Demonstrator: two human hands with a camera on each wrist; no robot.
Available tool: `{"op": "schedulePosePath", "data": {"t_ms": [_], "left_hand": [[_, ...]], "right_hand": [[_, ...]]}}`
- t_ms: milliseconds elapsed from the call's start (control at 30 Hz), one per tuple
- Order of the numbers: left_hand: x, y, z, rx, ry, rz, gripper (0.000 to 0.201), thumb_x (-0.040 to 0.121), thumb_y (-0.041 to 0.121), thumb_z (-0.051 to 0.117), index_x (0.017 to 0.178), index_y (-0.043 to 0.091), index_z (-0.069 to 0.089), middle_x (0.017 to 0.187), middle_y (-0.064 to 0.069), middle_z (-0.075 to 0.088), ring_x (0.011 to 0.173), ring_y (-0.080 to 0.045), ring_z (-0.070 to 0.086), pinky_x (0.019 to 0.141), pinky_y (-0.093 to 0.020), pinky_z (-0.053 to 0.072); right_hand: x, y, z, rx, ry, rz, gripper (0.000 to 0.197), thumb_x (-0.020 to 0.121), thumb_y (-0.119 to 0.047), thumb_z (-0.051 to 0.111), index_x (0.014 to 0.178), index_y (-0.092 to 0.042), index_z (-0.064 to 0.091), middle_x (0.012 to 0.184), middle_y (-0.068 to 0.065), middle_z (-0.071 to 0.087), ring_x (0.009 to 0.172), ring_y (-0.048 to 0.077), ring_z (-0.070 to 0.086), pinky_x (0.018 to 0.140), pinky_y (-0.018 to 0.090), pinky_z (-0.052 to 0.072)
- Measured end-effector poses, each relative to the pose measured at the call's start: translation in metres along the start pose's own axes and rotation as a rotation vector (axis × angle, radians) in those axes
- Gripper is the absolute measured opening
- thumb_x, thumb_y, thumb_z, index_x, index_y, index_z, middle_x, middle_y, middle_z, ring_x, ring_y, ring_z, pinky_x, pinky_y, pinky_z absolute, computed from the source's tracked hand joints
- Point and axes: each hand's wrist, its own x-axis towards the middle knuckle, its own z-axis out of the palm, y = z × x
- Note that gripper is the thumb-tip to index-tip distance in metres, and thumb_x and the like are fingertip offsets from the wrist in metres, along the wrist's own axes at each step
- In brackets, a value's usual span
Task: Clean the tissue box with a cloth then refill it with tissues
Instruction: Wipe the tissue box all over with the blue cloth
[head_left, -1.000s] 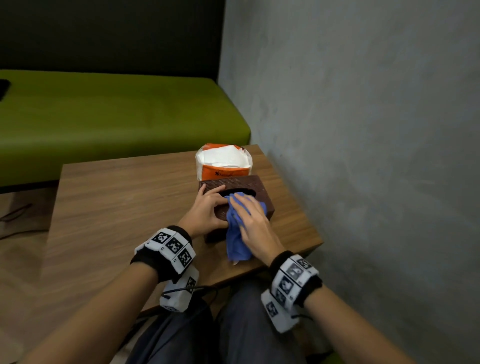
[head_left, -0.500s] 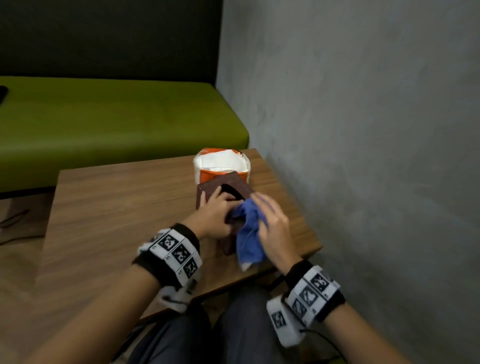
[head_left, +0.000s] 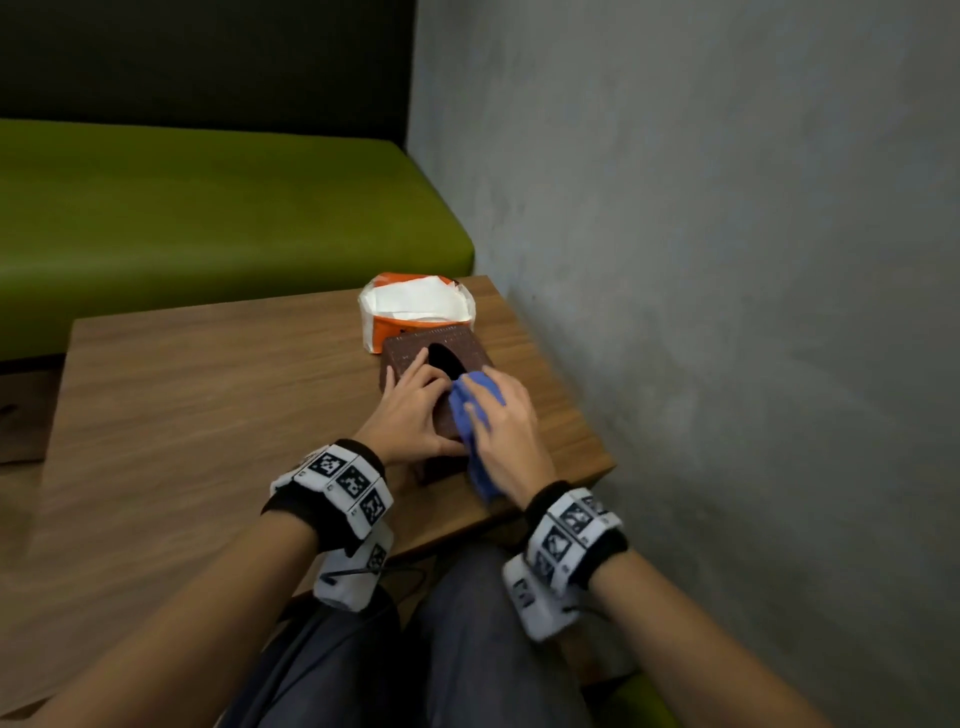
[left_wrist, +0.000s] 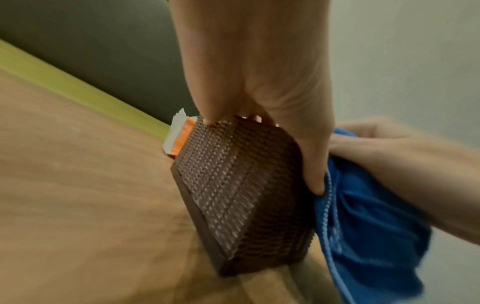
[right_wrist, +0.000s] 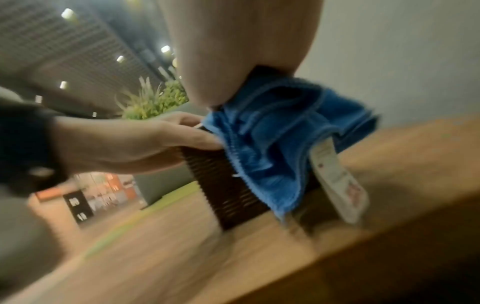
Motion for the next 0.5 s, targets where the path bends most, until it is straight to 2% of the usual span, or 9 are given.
{"op": "schedulePosePath", "data": {"t_ms": [67,100,167,233,300,367,400,467,500], "left_hand": [[0.001,-0.006,-0.006,-0.032,-0.006,0.002,0.104,0.056,0.049,0.074,0.141,0.010,0.028,0.150,-0.007,0.030,0.147,-0.023,-0.001,0.116,-0.057,0.003],[0.001,-0.009,-0.009,-0.046,-0.013,0.002,0.109,0.055,0.047,0.076,0.143,0.010,0.023,0.152,-0.007,0.027,0.147,-0.022,-0.001,0.117,-0.055,0.003],[-0.001,-0.013,-0.013,-0.046,-0.011,0.005,0.108,0.058,0.039,0.082,0.143,0.010,0.023,0.152,-0.009,0.027,0.147,-0.023,0.001,0.118,-0.053,0.003],[-0.001,-0.010,-0.013,-0.030,-0.010,0.004,0.098,0.063,0.030,0.082,0.142,0.010,0.028,0.152,-0.009,0.028,0.147,-0.023,0.002,0.118,-0.054,0.003],[-0.001,-0.007,-0.011,-0.020,-0.021,-0.004,0.090,0.066,0.028,0.080,0.140,0.011,0.032,0.150,-0.008,0.032,0.147,-0.022,0.001,0.116,-0.057,0.003],[0.000,-0.007,-0.012,-0.003,-0.040,0.001,0.081,0.068,0.026,0.078,0.137,0.011,0.038,0.146,-0.006,0.035,0.147,-0.022,0.001,0.115,-0.059,0.003],[0.001,-0.007,-0.014,0.008,-0.060,0.007,0.077,0.069,0.023,0.078,0.135,0.010,0.041,0.145,-0.006,0.036,0.147,-0.021,0.001,0.115,-0.058,0.003],[0.001,-0.010,-0.022,0.031,-0.133,0.023,0.069,0.070,0.017,0.076,0.132,0.010,0.045,0.145,-0.005,0.037,0.147,-0.021,0.002,0.116,-0.055,0.006],[0.001,-0.011,-0.027,0.051,-0.183,0.043,0.066,0.070,0.014,0.075,0.130,0.010,0.047,0.145,-0.005,0.037,0.147,-0.021,0.003,0.118,-0.054,0.009]], "right_hand": [[-0.012,-0.010,0.010,-0.026,-0.005,-0.090,0.040,0.090,-0.018,0.041,0.127,-0.007,0.054,0.136,0.021,0.048,0.124,0.040,0.044,0.107,0.049,0.036],[-0.016,-0.004,0.012,-0.047,-0.025,-0.182,0.042,0.086,-0.010,0.044,0.127,-0.006,0.053,0.135,0.022,0.049,0.123,0.041,0.045,0.106,0.048,0.038],[-0.018,0.018,0.002,-0.088,-0.020,-0.317,0.056,0.074,0.009,0.048,0.128,-0.005,0.052,0.133,0.024,0.051,0.121,0.040,0.045,0.106,0.043,0.036],[-0.012,0.032,-0.013,-0.060,-0.011,-0.270,0.064,0.066,0.019,0.053,0.126,-0.004,0.054,0.130,0.025,0.053,0.116,0.040,0.049,0.102,0.041,0.040],[-0.004,0.032,-0.020,0.006,0.021,-0.155,0.054,0.075,0.017,0.052,0.126,-0.002,0.054,0.133,0.023,0.051,0.119,0.038,0.048,0.102,0.038,0.042],[-0.001,0.021,-0.012,0.108,0.071,-0.063,0.043,0.085,0.009,0.044,0.126,0.001,0.053,0.134,0.019,0.049,0.124,0.028,0.040,0.108,0.023,0.032],[-0.004,0.014,-0.007,0.107,0.090,-0.056,0.044,0.084,0.007,0.040,0.125,0.001,0.053,0.133,0.018,0.050,0.123,0.025,0.035,0.109,0.022,0.031],[-0.018,0.006,0.002,0.013,0.066,-0.170,0.052,0.077,0.008,0.036,0.125,0.001,0.053,0.132,0.020,0.053,0.120,0.028,0.030,0.109,0.036,0.033],[-0.025,0.009,0.004,-0.045,0.046,-0.254,0.053,0.075,0.006,0.034,0.125,0.001,0.053,0.131,0.021,0.054,0.120,0.031,0.031,0.109,0.039,0.031]]}}
